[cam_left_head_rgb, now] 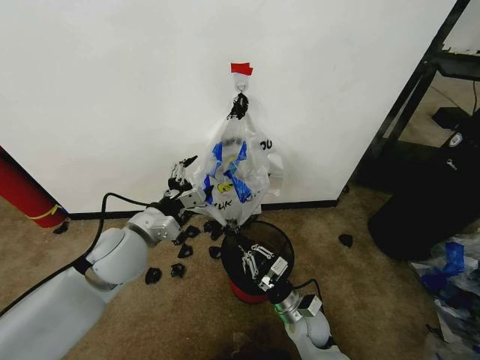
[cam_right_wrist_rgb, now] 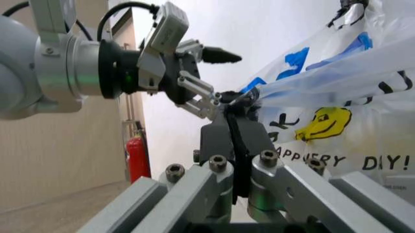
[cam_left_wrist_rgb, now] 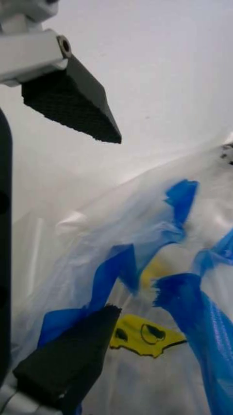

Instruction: Pick up the garbage bag from the wall and place it over the trash bin.

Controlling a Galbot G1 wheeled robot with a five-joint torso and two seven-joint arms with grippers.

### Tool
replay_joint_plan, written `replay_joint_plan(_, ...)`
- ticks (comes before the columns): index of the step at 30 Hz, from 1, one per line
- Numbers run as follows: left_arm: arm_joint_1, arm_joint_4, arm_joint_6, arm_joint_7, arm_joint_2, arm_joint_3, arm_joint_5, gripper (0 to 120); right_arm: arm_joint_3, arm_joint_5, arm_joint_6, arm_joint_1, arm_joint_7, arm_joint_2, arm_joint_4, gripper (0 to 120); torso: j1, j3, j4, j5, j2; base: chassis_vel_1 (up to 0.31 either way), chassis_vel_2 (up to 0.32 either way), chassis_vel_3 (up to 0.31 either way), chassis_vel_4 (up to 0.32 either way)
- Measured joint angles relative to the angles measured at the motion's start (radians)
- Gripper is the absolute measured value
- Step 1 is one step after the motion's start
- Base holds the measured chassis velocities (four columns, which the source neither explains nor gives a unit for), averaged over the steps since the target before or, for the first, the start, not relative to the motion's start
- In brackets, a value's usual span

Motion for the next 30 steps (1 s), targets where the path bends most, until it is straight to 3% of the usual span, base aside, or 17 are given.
replay_joint_plan(5,0.038,-0.025,0.000,-0.066,-0.009,0.003,-0.066,92,0.000,0.000,0.000,0.001,0.002,-0.004,0.001,0,0.000,0.000,0.0000,0.0000,0.000,0.000,0.000,0.000,0.000)
replay_joint_plan(8,0.052,-0.044,0.000,-0.084,-0.014,0.006,-0.089,81,0.000,0.000,0.000,0.002,0.004,-0.006,0.001,0,0.000,0.000,0.0001,0.0000,0.000,0.000,0.000,0.000,0.000)
replay_joint_plan(19,0.044,-0.031,0.024,-0.059,-0.014,0.014,-0.103,43,-0.001,0.000,0.002,0.005,0.004,-0.006,-0.002,0,0.000,0.000,0.0000,0.0000,0.000,0.000,0.000,0.000,0.000)
replay_joint_plan(29,0.022,-0.088,0.043,-0.050,-0.007,0.039,-0.257,7,0.003,-0.002,0.013,0.004,0.002,-0.009,-0.003,0,0.000,0.000,0.0000,0.0001,0.000,0.000,0.000,0.000,0.000)
replay_joint_plan(30,0.022,-0.088,0.044,-0.044,-0.006,0.046,-0.259,10,0.003,-0.004,0.014,0.004,0.002,-0.008,-0.003,0,0.000,0.000,0.0000,0.0001,0.000,0.000,0.000,0.000,0.000)
